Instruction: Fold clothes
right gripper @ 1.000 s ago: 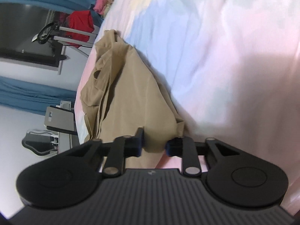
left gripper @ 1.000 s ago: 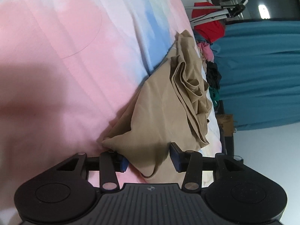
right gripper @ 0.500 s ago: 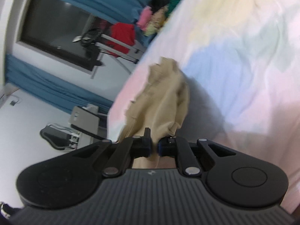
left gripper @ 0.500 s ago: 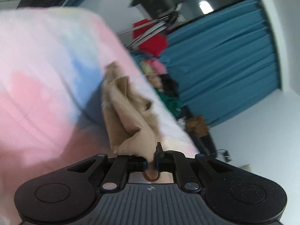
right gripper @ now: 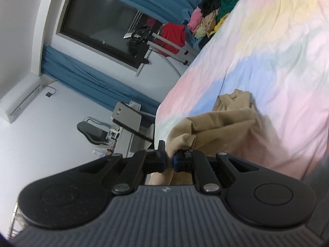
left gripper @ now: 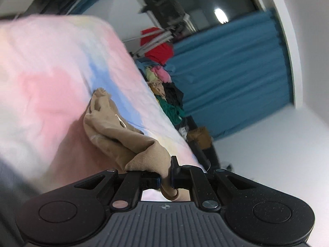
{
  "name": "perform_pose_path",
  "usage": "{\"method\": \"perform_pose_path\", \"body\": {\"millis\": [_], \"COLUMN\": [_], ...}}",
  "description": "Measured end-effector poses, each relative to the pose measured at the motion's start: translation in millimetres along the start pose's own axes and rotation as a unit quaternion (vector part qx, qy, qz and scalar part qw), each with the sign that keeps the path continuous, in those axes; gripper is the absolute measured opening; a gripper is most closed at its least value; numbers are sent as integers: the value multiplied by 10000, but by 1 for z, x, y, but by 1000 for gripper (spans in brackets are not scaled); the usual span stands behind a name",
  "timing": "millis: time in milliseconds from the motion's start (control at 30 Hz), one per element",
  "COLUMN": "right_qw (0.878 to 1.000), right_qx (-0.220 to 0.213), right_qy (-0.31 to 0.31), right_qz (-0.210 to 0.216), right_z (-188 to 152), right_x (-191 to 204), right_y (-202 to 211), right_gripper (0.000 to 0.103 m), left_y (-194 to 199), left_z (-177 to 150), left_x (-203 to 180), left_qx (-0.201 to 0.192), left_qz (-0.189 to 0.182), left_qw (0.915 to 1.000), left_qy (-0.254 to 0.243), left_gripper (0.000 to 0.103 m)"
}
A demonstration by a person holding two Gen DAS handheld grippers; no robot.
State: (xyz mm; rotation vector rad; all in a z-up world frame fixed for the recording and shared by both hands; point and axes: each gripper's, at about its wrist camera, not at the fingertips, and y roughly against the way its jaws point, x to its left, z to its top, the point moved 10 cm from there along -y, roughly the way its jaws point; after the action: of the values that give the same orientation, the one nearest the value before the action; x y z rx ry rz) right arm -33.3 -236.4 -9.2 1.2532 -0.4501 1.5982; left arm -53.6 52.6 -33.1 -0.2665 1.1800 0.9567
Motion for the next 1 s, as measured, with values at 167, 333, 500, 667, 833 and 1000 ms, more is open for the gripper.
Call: {"method": "perform_pose_path", "body": {"millis": [167,333,500,667,833,1000], "right_qw": [9998,9982,9947,9908,9899,9905], "right_qx": [-148,-209,-201,-153,-31,189], "right_qy": [-81,-340,-697,-804,-611,-474], "right_qz": [-114,-442,-735,-1080,-1279,-1274], "right_z": [5,22,41,53,48,50], "right_x": [-5,-23,-49,-76,-115,-129], "right_y": [-16,-57,-108,-157,-188,-207], "right_gripper": [10,10,10,11,11,12], "left_y": [-12,-68,-131,-187,-222,-239], "left_z": [13,46,77,96,95,94], "left_x": [3,5,18,39,78,104], "left_qx": [-195,-160,-120,-199,-50,37], "left_qz": [58,382,908,1406,1538,1543], "left_qw": [9997,9991,9958,9887,9873,9872], "left_qy": [131,118,-81,-476,-393,-402], "left_gripper": [10,10,12,13,13,14]}}
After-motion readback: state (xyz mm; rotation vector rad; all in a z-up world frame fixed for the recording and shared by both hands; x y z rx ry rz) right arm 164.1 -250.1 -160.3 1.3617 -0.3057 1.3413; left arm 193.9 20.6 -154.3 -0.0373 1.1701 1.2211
